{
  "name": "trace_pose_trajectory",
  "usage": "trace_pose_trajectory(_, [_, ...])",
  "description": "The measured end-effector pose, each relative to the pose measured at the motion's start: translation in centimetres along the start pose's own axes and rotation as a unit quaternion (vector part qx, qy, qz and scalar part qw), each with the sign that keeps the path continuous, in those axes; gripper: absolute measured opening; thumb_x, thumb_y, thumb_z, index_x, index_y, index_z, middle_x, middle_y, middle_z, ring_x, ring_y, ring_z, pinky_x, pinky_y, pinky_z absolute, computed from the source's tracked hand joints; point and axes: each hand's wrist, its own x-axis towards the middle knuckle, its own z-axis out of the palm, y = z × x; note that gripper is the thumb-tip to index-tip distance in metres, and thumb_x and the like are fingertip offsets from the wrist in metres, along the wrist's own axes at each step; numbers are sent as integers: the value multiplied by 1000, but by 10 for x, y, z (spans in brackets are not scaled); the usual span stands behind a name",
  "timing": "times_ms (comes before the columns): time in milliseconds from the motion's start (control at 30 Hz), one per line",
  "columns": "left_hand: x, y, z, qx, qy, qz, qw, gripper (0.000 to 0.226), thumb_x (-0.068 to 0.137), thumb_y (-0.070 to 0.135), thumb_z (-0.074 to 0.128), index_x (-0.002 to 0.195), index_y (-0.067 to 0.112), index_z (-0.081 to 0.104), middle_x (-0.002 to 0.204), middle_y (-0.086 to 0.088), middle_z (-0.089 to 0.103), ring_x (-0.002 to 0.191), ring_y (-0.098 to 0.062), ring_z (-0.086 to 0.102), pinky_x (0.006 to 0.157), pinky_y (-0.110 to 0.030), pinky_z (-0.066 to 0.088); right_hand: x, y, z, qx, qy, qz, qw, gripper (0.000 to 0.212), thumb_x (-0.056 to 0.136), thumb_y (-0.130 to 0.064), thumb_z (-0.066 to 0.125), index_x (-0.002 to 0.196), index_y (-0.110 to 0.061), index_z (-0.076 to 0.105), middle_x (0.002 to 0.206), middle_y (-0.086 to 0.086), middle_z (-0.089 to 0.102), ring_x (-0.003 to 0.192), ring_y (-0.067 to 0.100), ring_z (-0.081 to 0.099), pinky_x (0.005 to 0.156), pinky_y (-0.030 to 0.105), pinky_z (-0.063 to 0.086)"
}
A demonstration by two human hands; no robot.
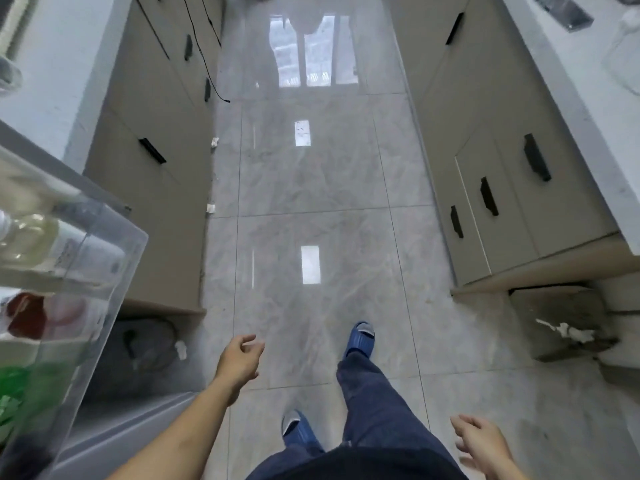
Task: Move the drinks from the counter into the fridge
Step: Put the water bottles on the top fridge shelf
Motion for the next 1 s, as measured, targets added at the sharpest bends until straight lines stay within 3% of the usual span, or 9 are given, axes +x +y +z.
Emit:
trace_pose_trajectory(133, [23,52,4,-5,37,-22,999,31,95,26,61,124,16,55,115,-11,60,96,-25,61,70,-35,55,32,-79,-9,-27,-22,-10,999,14,91,-18,66,102,-9,64,75,10,62,72,28,59,67,35,51])
trace_pose_trajectory(300, [40,87,13,-16,89,-42,995,31,97,23,59,126,16,55,120,-12,60,99,-27,61,74,-37,54,66,-220,-7,-71,-67,-100,990,19,92,-23,65,109,-16,60,96,7,66,89,28,63,74,36,52])
trace_pose_trajectory(500, [67,113,13,-56,135,-120,982,29,97,22,58,125,12,56,120,-14,58,103,-32,58,76,-39,53,72,-385,30,-92,-111,-200,969,22,91,-26,66,109,-15,61,88,5,63,75,21,58,63,32,51])
trace_pose_trajectory(733, [136,157,-9,-122,152,-187,963,29,96,21,57,122,8,58,123,-19,60,109,-38,58,72,-38,54,70,-532,98,-146,-138,-247,948,23,89,-26,66,108,-14,62,82,6,60,72,21,56,62,32,50])
trace_pose_trajectory(867, [173,205,-34,-171,141,-195,955,27,92,20,57,116,9,62,123,-20,62,88,-30,56,60,-29,49,56,-598,125,-203,-144,-264,932,17,91,-27,66,103,-15,63,77,6,59,68,21,54,60,31,49])
trace_pose_trajectory(1000, [208,259,-61,-234,157,-160,946,26,93,27,56,114,15,63,113,-13,64,86,-22,60,56,-26,49,42,-661,162,-260,-152,-290,909,17,94,-28,63,105,-15,61,87,11,64,77,25,60,65,34,52])
